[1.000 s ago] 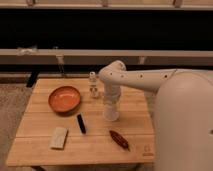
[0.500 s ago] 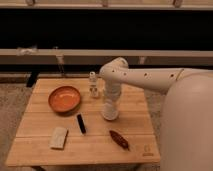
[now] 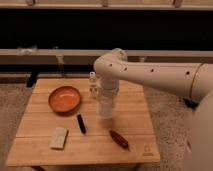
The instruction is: Place the ceramic cup over the eraser
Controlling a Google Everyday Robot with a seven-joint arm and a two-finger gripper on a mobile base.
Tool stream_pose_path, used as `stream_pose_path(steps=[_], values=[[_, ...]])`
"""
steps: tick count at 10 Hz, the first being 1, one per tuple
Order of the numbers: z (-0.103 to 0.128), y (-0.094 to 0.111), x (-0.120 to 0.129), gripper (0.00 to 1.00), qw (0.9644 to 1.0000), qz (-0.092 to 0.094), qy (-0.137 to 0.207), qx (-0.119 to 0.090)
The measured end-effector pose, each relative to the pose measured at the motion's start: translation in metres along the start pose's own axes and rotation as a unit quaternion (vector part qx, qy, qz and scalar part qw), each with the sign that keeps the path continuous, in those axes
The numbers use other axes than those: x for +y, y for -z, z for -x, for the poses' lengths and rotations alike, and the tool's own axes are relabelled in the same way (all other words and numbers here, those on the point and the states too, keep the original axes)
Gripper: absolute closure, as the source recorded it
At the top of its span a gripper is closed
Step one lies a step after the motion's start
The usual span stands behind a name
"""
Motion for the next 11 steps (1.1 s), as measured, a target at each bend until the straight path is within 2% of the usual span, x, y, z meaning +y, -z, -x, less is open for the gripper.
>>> stream_pose_path(steps=[2, 4, 7, 11], values=[[0.037, 0.026, -0.008, 1.0, 0.9988, -0.013, 0.047, 0.002], [0.06, 0.04, -0.016, 1.0, 0.9961, -0.026, 0.084, 0.0], [0.078, 0.035, -0.03, 1.0, 0.9911, -0.037, 0.128, -0.008], [0.084, 0.016, -0.046, 1.0, 0.9866, -0.042, 0.157, -0.007]])
